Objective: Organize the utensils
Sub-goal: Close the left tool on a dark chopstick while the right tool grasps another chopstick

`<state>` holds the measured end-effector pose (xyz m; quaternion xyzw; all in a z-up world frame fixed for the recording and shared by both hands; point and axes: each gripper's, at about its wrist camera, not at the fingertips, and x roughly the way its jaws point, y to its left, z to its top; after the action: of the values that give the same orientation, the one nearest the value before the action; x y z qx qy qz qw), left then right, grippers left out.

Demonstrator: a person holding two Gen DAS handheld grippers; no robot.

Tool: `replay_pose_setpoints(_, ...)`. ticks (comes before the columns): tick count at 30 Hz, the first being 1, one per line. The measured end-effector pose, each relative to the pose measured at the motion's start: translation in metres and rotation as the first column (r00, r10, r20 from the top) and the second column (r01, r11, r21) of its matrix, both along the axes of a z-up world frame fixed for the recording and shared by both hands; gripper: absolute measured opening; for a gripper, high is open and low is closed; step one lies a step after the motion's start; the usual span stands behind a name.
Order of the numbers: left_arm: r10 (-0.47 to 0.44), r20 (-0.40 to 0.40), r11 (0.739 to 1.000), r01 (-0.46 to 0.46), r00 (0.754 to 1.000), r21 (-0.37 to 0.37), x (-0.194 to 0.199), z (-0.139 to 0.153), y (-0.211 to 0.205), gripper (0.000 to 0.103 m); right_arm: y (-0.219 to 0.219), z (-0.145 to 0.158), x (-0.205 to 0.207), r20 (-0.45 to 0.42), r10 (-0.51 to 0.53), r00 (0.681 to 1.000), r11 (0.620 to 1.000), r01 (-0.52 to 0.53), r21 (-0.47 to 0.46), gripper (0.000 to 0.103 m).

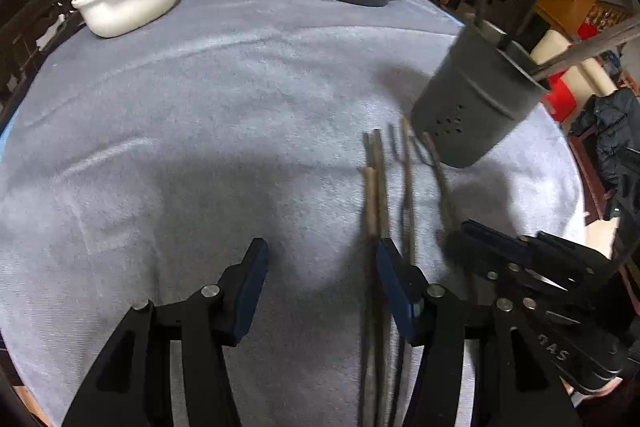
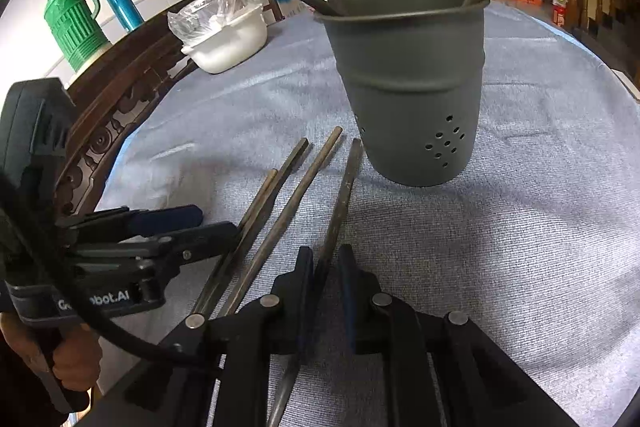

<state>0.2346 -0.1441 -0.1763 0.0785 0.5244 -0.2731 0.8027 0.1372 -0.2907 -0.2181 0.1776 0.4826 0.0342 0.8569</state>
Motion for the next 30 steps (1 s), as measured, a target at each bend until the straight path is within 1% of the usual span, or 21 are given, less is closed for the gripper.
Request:
replay_pose_setpoints(2,0.012,0.017,0.999,-0.013,1.000,0.034,0.003,-0.001,0.001,0.053,0.000,0.000,0.000,-0.001,0.001,1.000,1.000,-0.001,-0.002,0.016)
replay_pose_setpoints(4,0.009,0.034,0.997,-0.012,0.999,0.071,0.004,-0.002,0.001,0.053,0.000,0.001,0.000,-0.006,0.003,1.000,1.000,-0.003,-0.007,0.015)
replay_pose_setpoints(5,0.011,0.036,0.997,-0.014,0.999,0.078,0.004,-0.002,0.002,0.053,0.001,0.001,0.000,-0.010,0.006,1.000,1.000,-0.006,-0.011,0.015)
replay_pose_setpoints(7,0.018,0.018,0.998,-0.019,1.000,0.064,0.005,-0.002,0.007,0.053,0.002,0.002,0.000,-0.023,0.012,1.000,1.000,-0.012,-0.021,0.015)
replay_pose_setpoints(9,0.005,-0.024,1.000,-0.005,1.000,-0.001,0.004,0.000,0.011,0.053,0.001,0.003,0.000,-0.035,0.015,0.999,1.000,-0.015,-0.022,0.015)
replay_pose_setpoints(10,-0.009,-0.026,1.000,0.009,1.000,-0.015,0.001,0.001,0.010,0.053,0.000,0.002,-0.001,-0.036,0.012,0.999,1.000,-0.013,-0.014,0.015)
replay_pose_setpoints(13,-0.043,-0.012,0.999,0.043,0.999,0.011,-0.007,-0.001,0.002,0.053,-0.003,0.002,-0.001,-0.036,0.006,0.999,1.000,-0.006,0.003,0.015)
replay_pose_setpoints(16,-0.043,-0.015,0.999,0.043,0.999,0.008,-0.007,-0.003,-0.005,0.053,-0.003,0.000,-0.001,-0.032,0.006,0.999,1.000,-0.005,0.011,0.015)
replay_pose_setpoints(20,-0.059,0.009,0.998,0.059,0.998,0.035,-0.007,-0.006,-0.014,0.053,-0.004,0.000,-0.002,-0.025,0.008,1.000,1.000,-0.007,0.021,0.015)
replay_pose_setpoints(27,-0.042,0.018,0.997,0.041,0.999,0.061,0.005,-0.008,-0.020,0.053,-0.006,0.000,-0.002,-0.022,0.009,1.000,0.999,-0.008,0.039,0.015)
replay_pose_setpoints(28,-0.034,0.017,0.997,0.033,0.999,0.074,0.008,-0.008,-0.024,0.052,-0.007,0.000,-0.003,-0.022,0.005,1.000,0.999,-0.004,0.044,0.015)
replay_pose_setpoints(30,-0.029,0.037,0.994,0.024,0.999,0.111,0.012,-0.008,-0.029,0.037,-0.007,0.000,-0.002,-0.023,0.000,1.000,0.999,0.001,0.047,0.015)
